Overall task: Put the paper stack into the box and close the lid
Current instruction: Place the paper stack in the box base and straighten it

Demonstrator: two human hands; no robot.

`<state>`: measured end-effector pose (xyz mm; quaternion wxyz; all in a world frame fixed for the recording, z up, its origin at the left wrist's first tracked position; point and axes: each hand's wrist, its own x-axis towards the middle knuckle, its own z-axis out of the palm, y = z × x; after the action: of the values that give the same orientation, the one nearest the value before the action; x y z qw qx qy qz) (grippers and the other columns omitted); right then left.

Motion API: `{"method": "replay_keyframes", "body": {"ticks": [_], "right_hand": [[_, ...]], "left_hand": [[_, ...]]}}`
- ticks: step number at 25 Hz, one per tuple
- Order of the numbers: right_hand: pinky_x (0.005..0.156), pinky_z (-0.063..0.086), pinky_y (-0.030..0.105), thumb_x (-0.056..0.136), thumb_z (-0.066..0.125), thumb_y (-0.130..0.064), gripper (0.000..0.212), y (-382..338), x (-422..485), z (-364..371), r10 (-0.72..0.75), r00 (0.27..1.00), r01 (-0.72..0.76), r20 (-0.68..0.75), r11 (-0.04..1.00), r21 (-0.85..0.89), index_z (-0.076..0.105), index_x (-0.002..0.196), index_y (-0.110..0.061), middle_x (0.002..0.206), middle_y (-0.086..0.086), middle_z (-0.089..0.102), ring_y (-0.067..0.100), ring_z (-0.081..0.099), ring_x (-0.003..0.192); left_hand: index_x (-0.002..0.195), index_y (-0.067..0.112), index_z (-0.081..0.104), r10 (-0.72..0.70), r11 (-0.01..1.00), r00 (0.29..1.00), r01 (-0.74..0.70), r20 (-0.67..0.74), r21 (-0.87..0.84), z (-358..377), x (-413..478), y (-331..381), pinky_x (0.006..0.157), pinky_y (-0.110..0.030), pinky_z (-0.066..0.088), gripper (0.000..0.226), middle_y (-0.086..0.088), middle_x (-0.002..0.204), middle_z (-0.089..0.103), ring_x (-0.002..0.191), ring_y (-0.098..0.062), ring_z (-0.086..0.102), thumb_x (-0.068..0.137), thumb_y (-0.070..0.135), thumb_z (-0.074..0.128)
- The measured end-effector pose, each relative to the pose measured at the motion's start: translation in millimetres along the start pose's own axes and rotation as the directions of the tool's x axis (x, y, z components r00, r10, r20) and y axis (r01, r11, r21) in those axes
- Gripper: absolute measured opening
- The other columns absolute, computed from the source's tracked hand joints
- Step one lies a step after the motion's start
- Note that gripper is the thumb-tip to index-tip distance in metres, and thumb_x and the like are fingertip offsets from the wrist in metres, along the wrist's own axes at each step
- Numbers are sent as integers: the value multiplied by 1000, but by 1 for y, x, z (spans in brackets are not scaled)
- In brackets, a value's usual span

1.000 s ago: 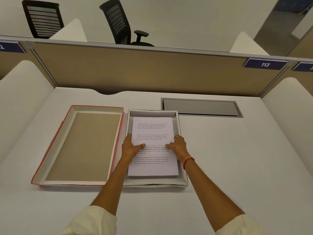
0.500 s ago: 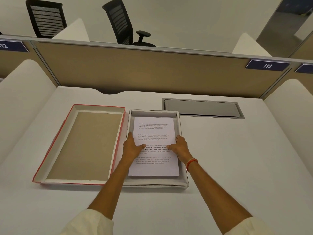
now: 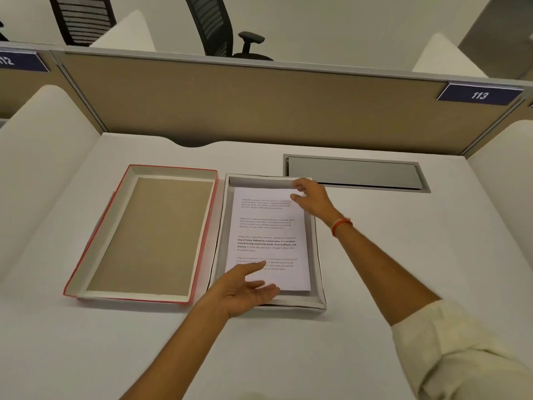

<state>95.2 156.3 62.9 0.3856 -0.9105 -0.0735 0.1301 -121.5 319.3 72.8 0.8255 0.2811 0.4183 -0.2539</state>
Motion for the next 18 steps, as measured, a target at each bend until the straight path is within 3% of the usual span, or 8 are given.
{"method": "replay_keyframes", "body": {"ticks": [4,9,12,16,18], "right_hand": [[105,45,37,94,61,-17,43,-15,26,7,-80,988,97,135,987,-127,53,134,-7,136,14,57,30,55,124],[102,45,40,95,52,-6,31,-30,57,20,-114,965,176,237,949,-263,59,124,3,128,20,61,36,56,118],[105,44,44,95,42,2,34,-28,70,25,-81,955,169,285,939,-299,58,124,4,129,22,60,38,54,121],[103,43,39,98,37,-3,37,-24,80,32,-62,929,190,366,927,-324,61,126,-2,131,18,60,35,54,120],[103,42,37,99,37,-7,37,-20,84,34,-48,917,189,396,927,-325,61,127,-4,132,16,60,34,54,121]], "left_hand": [[119,15,58,-10,988,998,19,58,-155,0,4,-14,96,-65,48,37,-28,124,64,114,-51,60,86,0,68],[112,13,59,-35,985,999,35,0,-171,3,19,-10,104,-65,42,27,-24,126,61,122,-49,53,89,1,65],[115,13,58,-58,986,998,52,-31,-159,-1,30,-9,103,-63,44,31,-24,127,58,122,-49,52,88,-3,64],[113,13,58,-81,988,996,74,-44,-138,-8,43,-10,88,-63,53,38,-26,123,60,116,-52,55,85,-12,62],[115,11,57,-110,986,992,101,-59,-131,-11,47,-10,92,-63,51,41,-29,122,60,115,-54,55,83,-15,61]]}}
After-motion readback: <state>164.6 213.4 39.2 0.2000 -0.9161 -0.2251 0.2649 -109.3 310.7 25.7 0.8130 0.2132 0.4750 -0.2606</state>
